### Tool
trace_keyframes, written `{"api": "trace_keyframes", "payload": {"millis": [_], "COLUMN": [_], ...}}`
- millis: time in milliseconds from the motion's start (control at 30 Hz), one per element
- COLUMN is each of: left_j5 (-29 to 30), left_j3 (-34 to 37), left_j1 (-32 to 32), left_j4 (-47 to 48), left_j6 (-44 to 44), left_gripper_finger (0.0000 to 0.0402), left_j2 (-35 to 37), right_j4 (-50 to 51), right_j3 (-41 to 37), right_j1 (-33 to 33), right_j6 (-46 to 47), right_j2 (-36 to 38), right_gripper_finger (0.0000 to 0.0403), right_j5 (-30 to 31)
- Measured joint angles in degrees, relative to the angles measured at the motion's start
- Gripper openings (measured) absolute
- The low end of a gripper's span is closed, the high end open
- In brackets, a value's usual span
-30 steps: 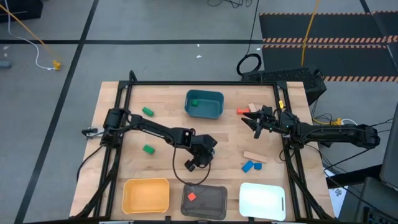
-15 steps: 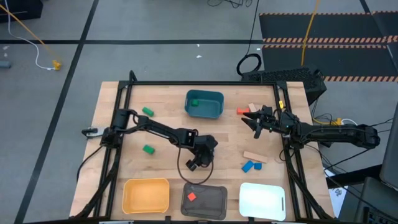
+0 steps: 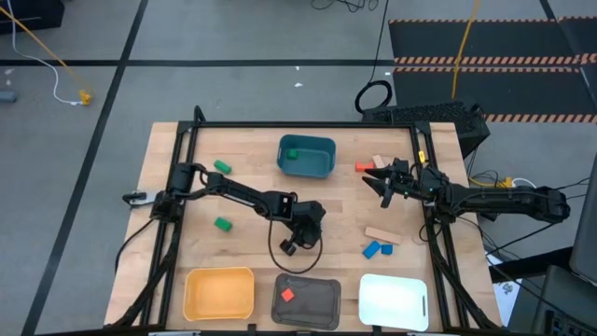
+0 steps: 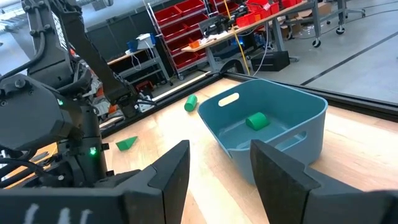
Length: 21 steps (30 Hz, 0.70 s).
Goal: Sort & place blocks by color
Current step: Put the bottom left light brown block into the white bin
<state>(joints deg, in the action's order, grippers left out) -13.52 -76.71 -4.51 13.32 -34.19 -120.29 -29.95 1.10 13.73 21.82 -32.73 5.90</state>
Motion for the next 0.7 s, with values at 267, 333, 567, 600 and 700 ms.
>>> {"api": "trace_keyframes", "payload": {"millis": [267, 333, 567, 600, 700], "left_j5": [0.51, 0.49, 0.14, 0.12, 0.03], "left_j3": [-1.93, -3.81, -11.44, -12.35, -14.36], "left_j1": [-0.11, -0.11, -0.11, -0.11, -0.11], "left_j4": [1.32, 1.51, 3.19, 2.91, 0.89], "left_j6": [7.34, 7.68, 10.43, 11.67, 16.82], "left_gripper_finger": [0.0131, 0.0131, 0.0131, 0.0131, 0.0131], "left_j2": [0.04, 0.12, 0.31, 0.31, 0.36], "right_j4": [-0.01, -0.01, 0.01, 0.00, 0.01], "right_j3": [-0.01, 0.00, -0.02, -0.01, -0.01], "right_j1": [0.00, 0.00, 0.01, -0.01, 0.00], "right_j6": [-0.01, -0.02, -0.02, -0.01, -0.02], "right_j2": [0.00, 0.00, -0.02, 0.00, -0.01], "right_gripper_finger": [0.0160, 0.0160, 0.0160, 0.0160, 0.0160], "right_j5": [0.01, 0.01, 0.01, 0.00, 0.00]}}
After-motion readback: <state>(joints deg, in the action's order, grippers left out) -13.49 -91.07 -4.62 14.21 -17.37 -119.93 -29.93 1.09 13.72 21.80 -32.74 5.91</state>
